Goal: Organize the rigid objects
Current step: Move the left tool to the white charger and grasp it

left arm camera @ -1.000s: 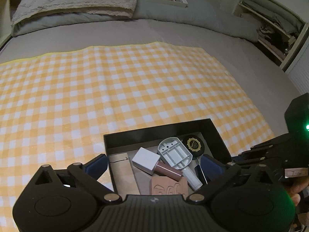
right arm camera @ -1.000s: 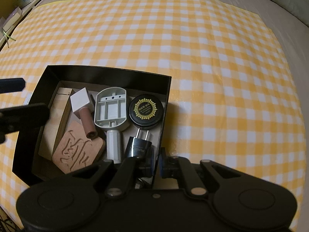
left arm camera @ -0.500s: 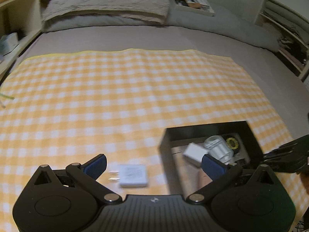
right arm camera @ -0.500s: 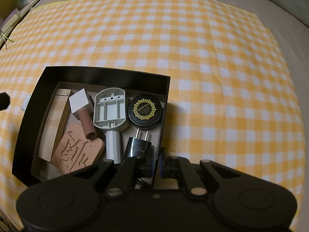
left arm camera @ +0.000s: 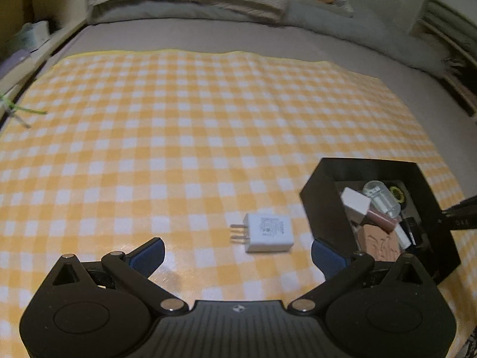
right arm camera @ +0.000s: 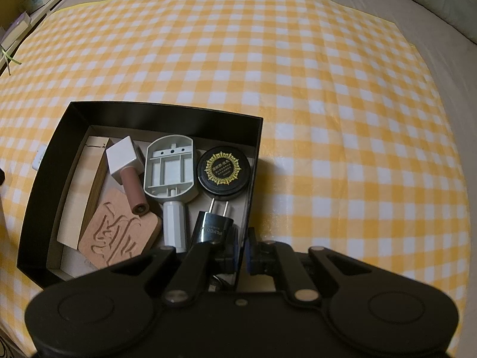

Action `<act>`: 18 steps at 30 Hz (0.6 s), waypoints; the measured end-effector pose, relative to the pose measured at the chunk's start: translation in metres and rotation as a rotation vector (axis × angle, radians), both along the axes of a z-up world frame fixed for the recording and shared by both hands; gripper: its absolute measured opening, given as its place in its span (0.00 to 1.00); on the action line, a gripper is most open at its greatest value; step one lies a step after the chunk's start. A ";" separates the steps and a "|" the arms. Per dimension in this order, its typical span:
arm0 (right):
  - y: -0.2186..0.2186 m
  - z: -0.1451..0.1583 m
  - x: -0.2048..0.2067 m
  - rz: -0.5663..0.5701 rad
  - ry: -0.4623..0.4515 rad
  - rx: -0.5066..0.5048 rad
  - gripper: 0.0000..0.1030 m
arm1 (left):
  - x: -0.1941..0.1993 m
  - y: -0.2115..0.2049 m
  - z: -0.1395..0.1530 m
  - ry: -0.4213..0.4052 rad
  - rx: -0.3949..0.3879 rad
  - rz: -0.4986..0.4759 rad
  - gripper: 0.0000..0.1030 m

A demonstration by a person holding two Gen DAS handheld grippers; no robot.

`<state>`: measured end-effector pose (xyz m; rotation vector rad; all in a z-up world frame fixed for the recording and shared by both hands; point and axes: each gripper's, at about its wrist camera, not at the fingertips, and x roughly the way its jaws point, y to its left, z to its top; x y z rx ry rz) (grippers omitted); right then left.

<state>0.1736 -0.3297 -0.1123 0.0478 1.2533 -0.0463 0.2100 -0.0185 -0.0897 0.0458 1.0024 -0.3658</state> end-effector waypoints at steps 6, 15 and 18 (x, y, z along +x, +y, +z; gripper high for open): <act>-0.001 0.001 -0.001 -0.015 -0.002 0.003 0.05 | 0.005 -0.009 -0.015 -0.093 -0.028 -0.129 1.00; -0.002 0.002 -0.002 -0.005 -0.003 -0.001 0.05 | 0.006 -0.029 -0.050 -0.085 -0.062 -0.298 1.00; -0.005 0.002 -0.002 -0.006 -0.002 0.012 0.05 | 0.008 -0.032 -0.058 -0.086 -0.067 -0.315 1.00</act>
